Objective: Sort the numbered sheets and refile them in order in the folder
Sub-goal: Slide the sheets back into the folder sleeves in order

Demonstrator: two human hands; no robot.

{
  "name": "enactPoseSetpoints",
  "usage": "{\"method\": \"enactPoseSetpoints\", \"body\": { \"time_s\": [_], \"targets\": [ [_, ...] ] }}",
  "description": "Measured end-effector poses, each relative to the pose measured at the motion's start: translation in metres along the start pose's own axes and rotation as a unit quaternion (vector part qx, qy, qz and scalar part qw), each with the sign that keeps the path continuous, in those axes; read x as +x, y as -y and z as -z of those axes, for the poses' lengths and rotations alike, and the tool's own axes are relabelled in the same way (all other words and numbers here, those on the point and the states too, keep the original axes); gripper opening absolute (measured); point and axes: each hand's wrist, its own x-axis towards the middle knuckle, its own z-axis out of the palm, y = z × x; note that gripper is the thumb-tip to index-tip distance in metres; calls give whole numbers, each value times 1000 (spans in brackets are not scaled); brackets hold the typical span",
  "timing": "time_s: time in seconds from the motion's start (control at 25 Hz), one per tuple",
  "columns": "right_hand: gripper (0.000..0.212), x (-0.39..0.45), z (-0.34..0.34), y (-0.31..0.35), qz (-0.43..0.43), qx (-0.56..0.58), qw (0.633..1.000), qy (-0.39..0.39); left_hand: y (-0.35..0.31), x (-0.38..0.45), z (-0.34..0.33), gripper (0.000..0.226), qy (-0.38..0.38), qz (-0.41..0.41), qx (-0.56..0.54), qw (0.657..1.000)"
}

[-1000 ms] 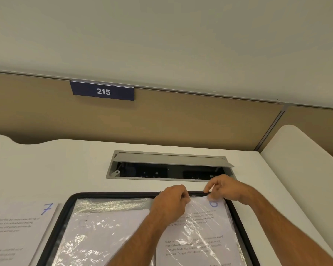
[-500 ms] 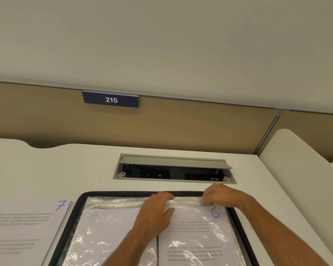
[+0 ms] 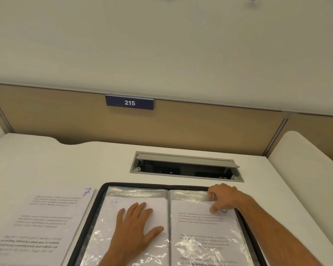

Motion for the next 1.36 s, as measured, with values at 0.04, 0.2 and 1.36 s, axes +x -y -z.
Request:
{"method": "enactPoseSetpoints", "body": {
  "time_s": [0.04,0.2,1.36],
  "targets": [
    [28,-1,-2,1,0,24,1000,1,1,-3,-1,65,7,-1,7,1000],
    [20,-1,-9,12,-1,9,1000,-19,-1,-11,-1,73,41,-6,7,999],
    [26,-116,-78,-27,-185,512,839,-9,42,-75,-5,86,-48,-12,133,990]
  ]
}}
